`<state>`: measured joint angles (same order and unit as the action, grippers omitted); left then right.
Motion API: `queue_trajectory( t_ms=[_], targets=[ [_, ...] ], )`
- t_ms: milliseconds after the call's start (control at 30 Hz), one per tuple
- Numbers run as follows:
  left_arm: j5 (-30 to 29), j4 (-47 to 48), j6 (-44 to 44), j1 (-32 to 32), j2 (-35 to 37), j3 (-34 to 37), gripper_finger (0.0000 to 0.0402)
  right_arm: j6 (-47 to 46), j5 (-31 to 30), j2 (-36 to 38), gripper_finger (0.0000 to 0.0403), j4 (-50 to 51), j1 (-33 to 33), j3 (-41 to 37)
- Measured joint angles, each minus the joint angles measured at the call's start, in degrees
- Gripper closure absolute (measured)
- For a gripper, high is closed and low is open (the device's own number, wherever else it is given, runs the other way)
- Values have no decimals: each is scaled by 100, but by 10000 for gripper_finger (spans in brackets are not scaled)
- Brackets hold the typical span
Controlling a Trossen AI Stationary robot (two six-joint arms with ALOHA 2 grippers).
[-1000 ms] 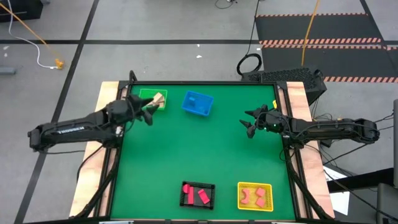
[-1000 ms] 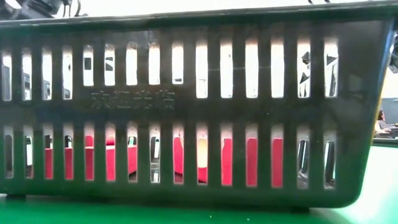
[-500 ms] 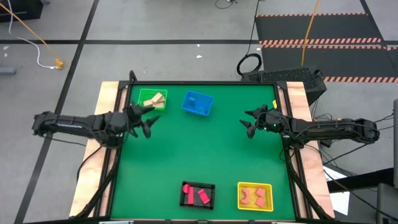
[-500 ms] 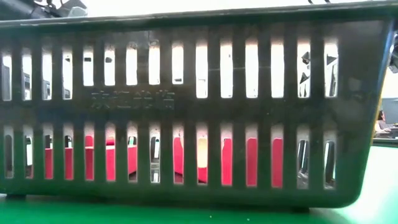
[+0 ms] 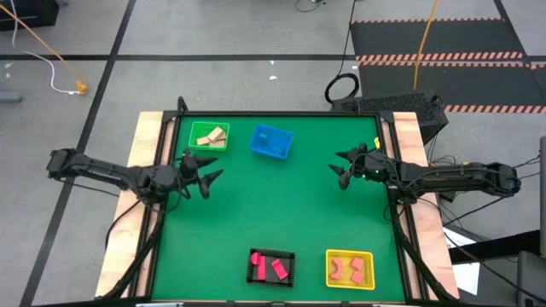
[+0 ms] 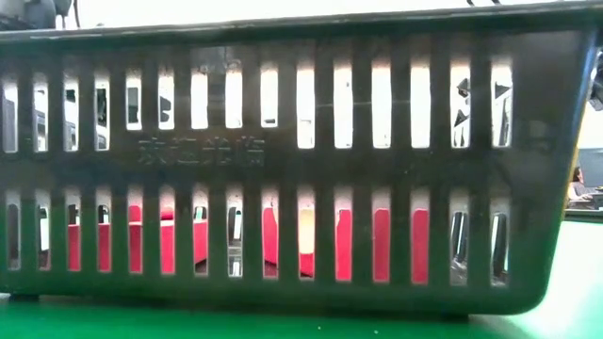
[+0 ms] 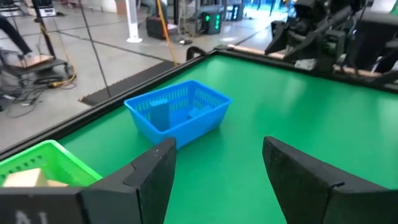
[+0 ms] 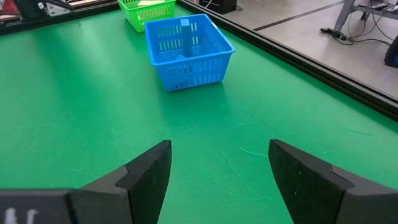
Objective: Sort & place blocks by color
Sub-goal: Return to Home Position
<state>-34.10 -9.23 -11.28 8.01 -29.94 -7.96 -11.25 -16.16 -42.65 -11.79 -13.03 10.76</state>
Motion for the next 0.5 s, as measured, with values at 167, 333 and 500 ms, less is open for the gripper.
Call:
queue_trajectory(
  t_ms=[167, 333, 500],
  targets=[
    [21, -575, 121, -4, 1, 318, 160, -1, 2, 0, 145, 0, 1, 0],
    [23, -1118, 231, -9, 3, 629, 160, 0, 1, 2, 145, 0, 0, 0],
    [25, -1302, 159, -10, 1, 740, 160, -1, 1, 2, 145, -1, 0, 0]
  ],
)
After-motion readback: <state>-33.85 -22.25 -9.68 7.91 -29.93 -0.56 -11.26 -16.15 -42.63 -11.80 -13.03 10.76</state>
